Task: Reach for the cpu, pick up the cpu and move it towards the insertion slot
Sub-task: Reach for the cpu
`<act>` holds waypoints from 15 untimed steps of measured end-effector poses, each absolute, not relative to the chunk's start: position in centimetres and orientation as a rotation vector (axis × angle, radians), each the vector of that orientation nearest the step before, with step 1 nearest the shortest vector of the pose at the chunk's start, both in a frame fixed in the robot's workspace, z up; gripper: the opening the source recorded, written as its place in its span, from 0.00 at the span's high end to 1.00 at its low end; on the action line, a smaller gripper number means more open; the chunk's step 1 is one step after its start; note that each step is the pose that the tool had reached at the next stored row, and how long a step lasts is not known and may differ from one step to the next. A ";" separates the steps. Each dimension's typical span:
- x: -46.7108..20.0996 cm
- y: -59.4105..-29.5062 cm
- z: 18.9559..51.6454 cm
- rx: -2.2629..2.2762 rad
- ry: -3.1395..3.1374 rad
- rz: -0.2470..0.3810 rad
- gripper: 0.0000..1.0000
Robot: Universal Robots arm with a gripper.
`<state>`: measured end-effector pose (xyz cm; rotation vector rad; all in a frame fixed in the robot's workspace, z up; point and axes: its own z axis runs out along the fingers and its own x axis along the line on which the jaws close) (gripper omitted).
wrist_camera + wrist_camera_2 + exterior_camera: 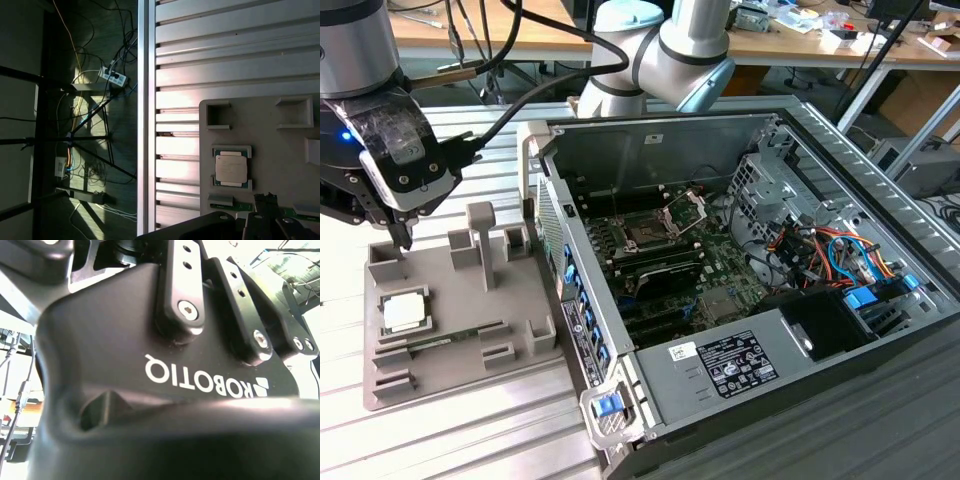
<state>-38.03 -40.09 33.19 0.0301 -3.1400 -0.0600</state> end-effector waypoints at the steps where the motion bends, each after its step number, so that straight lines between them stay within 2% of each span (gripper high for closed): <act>1: -38.0 -40.1 33.2 0.030 -3.140 -0.060 0.89; 15: -38.0 -40.1 32.9 0.030 -3.140 -0.060 0.89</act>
